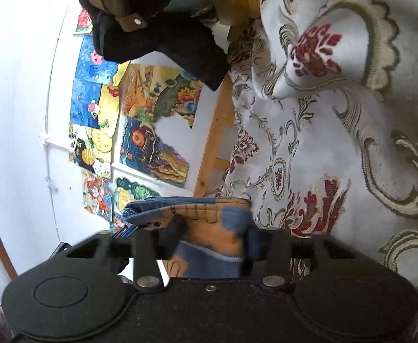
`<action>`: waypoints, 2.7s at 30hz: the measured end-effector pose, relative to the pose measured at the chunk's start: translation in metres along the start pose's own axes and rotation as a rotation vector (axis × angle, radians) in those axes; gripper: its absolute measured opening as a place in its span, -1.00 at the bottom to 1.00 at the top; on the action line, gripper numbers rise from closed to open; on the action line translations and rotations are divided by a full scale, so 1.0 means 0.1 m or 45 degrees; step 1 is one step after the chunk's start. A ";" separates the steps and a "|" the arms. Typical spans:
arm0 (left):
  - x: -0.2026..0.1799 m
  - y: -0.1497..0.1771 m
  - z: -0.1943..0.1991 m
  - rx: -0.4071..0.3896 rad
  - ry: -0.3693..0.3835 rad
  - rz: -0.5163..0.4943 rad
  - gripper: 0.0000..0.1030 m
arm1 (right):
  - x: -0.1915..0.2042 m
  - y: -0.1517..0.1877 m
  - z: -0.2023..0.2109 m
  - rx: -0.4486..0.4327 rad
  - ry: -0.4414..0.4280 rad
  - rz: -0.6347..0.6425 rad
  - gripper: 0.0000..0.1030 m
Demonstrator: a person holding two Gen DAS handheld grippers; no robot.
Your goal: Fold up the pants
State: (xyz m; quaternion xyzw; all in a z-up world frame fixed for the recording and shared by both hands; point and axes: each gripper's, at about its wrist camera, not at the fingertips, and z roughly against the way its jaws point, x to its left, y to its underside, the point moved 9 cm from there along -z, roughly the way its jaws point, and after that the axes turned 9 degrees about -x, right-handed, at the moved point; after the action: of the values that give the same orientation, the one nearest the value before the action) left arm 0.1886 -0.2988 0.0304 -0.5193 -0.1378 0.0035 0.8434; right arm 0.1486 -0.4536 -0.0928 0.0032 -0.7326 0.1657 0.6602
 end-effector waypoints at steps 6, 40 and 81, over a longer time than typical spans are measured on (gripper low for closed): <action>0.11 -0.02 -0.07 -0.004 -0.045 0.046 -0.61 | 0.12 -0.11 0.06 -0.079 0.002 0.063 -0.73; 0.67 1.45 0.69 0.109 -0.281 1.349 0.47 | 1.21 0.66 -0.26 -0.088 0.497 1.365 -0.81; 0.78 2.20 1.16 0.192 -0.280 1.628 -0.78 | 0.86 2.98 -0.71 0.543 0.361 1.885 -0.69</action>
State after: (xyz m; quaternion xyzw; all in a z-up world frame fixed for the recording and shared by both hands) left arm 0.2670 -0.0843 -0.0959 -0.4348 0.1133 0.5673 0.6901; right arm 0.1396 -0.1358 -0.0758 -0.3806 -0.4052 0.6987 0.4503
